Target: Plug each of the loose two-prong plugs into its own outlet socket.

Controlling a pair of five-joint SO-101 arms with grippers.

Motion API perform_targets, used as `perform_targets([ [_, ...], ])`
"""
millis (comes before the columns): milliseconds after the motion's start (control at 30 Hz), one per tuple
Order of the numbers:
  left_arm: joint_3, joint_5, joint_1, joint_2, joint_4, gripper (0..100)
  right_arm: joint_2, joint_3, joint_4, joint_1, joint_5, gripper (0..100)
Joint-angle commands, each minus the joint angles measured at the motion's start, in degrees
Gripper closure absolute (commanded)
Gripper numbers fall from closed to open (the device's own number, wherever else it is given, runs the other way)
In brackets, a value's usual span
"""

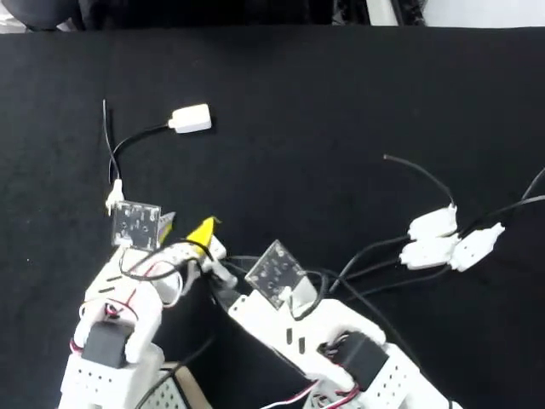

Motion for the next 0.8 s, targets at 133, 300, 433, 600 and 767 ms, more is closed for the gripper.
perform_targets([
  [133,-11.2,0.1,11.7,-0.4,8.2,78,-8.8,-0.2,0.2,-0.4,0.4,98.7],
  [300,-13.0,-7.3,17.9,-0.4,12.8,78,-8.7,-0.2,0.2,-0.3,0.4,98.7],
  [433,-13.3,-7.6,14.5,-0.4,12.8,78,-8.6,-0.4,0.7,1.5,0.4,98.7],
  [600,-13.3,-7.6,0.5,-0.4,13.3,78,-9.0,-0.9,1.8,6.6,0.4,98.7],
  [767,-12.1,-7.9,-10.2,-0.4,13.4,78,-8.6,-3.6,1.8,9.2,-4.4,98.7],
])
